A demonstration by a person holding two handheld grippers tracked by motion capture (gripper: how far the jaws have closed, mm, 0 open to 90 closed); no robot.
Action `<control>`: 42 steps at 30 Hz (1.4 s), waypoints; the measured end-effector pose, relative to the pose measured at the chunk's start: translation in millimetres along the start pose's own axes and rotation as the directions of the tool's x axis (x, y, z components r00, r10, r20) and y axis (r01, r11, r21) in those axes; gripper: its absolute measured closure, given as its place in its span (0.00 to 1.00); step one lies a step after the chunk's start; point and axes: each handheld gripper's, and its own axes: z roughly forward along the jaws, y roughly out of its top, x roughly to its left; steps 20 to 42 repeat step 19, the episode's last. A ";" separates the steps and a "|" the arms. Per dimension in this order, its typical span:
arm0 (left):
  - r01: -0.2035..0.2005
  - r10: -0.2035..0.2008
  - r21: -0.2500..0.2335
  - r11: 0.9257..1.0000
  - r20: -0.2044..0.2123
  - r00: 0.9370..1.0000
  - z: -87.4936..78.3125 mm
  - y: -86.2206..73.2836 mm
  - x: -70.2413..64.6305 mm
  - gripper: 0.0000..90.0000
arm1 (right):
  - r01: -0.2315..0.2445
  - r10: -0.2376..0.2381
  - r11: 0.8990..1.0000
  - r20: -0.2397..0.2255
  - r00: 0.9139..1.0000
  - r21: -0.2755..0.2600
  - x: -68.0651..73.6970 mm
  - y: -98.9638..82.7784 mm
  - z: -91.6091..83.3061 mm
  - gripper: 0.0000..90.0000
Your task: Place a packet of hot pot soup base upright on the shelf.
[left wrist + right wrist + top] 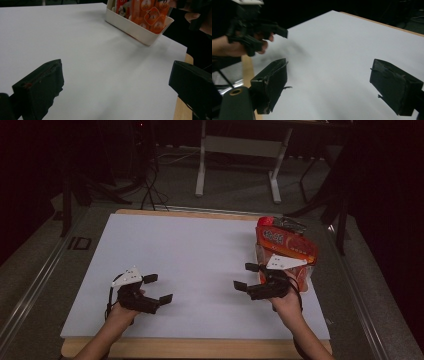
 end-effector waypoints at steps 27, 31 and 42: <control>-0.009 0.009 0.000 1.000 0.003 1.000 0.1 -1.0 -1.2 0.00 | 0.008 -0.011 0.997 0.042 0.999 0.072 -2.5 -31.7 15.3 0.17; -0.009 0.009 0.000 1.000 0.003 1.000 0.1 -1.0 -1.2 0.00 | 0.008 -0.011 0.997 0.042 0.999 0.072 -2.5 -31.7 15.3 0.17; -0.009 0.009 0.000 1.000 0.003 1.000 0.1 -1.0 -1.2 0.00 | 0.008 -0.011 0.997 0.042 0.999 0.072 -2.5 -31.7 15.3 0.17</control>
